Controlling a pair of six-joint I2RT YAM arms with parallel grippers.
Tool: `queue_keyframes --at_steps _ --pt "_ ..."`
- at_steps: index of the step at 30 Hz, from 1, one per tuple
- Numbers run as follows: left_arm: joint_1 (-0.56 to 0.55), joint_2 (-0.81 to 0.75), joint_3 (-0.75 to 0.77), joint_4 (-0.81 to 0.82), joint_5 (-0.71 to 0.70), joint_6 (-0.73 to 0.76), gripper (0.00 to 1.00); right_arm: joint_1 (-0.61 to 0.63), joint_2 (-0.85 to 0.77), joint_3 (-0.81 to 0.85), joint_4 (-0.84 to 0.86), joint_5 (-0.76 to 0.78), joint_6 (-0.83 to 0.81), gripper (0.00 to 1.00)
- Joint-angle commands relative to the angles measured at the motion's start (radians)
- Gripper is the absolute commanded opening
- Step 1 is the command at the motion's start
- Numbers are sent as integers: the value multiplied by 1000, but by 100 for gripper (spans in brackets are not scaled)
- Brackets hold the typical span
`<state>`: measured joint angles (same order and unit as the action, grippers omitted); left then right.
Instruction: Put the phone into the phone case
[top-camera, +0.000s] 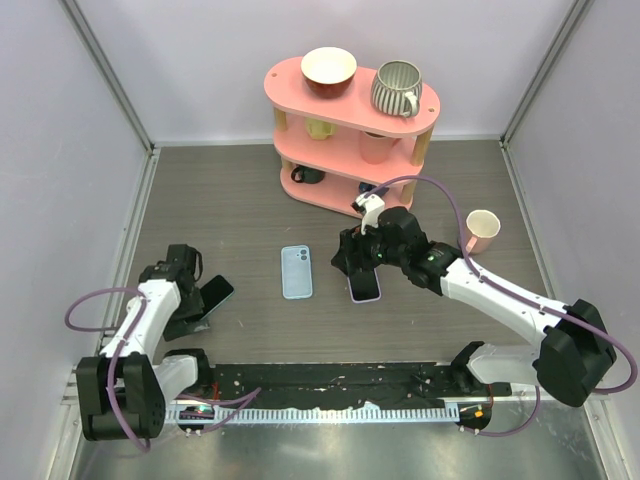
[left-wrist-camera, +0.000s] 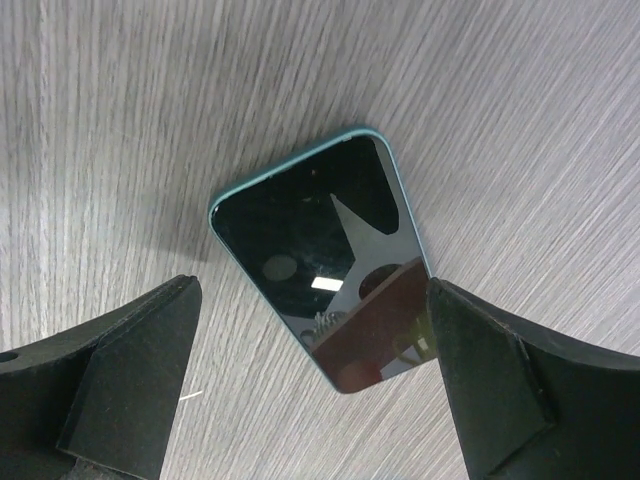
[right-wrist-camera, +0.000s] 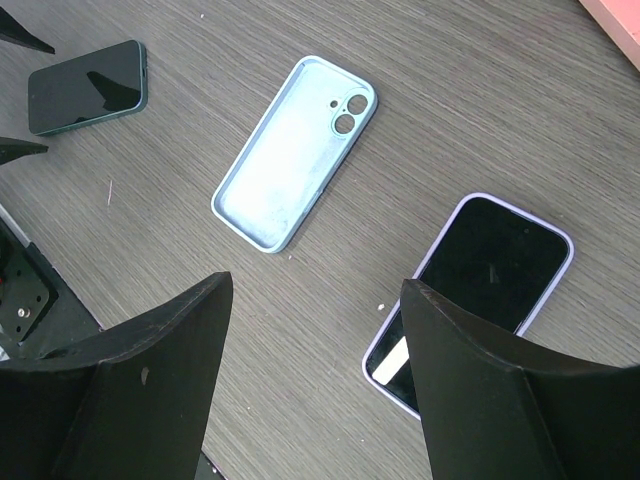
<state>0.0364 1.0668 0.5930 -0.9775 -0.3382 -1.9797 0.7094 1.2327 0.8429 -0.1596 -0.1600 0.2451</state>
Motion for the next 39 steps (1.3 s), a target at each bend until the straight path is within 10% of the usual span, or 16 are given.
queue_keyframes --at_steps 1,21,36,39 --pt "34 -1 -12 10 -61 -254 100 -2 -36 5 22 -1 -9 74" --pt "186 174 43 155 -44 -71 100 -8 -24 13 25 13 -17 74" --pt "194 347 185 385 -12 470 87 -13 2 10 26 16 -17 74" --pt "195 410 223 375 24 557 98 -14 -2 13 25 16 -17 74"
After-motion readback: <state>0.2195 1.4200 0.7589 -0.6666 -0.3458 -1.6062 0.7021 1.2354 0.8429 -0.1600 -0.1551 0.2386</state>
